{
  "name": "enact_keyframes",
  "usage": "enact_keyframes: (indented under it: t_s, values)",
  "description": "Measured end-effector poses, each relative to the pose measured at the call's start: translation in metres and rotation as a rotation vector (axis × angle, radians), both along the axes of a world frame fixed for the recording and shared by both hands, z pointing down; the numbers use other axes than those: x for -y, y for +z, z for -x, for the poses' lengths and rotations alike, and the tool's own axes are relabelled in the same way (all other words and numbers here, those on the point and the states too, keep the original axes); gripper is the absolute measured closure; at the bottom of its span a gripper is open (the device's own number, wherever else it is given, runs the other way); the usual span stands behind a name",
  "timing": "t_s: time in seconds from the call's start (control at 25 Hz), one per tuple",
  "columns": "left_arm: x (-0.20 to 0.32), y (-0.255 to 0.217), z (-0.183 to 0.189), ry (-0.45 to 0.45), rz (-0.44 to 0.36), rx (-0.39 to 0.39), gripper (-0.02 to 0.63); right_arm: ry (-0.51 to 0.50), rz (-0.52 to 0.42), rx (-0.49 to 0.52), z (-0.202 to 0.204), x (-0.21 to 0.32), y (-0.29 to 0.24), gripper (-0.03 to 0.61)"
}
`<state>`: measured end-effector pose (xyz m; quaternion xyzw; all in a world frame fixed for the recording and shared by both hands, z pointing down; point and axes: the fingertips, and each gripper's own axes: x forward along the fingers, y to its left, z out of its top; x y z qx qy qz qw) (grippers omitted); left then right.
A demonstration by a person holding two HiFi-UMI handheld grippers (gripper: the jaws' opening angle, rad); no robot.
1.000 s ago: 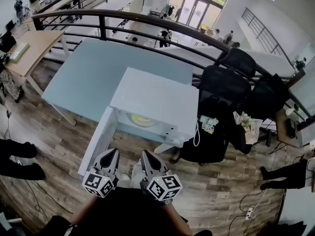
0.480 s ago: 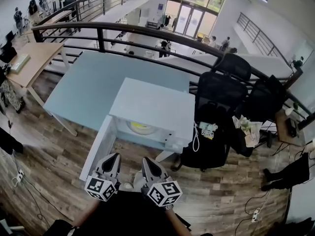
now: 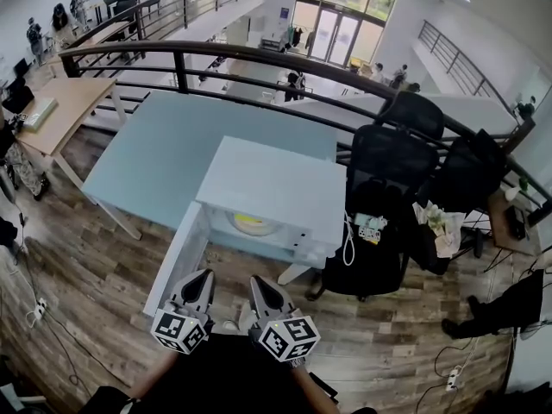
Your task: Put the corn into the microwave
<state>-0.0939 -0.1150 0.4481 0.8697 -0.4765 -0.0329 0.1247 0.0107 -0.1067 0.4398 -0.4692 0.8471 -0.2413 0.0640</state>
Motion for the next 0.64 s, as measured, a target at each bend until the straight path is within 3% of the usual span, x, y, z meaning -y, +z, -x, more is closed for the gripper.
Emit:
enact_keyframes:
  t_s: [0.64]
  values:
    - [-0.0058, 0.0037, -0.0089, 0.023, 0.012, 0.008, 0.612, -0.014, 0.029, 0.008, 0.0026, -0.0041, 0.0097, 0.571]
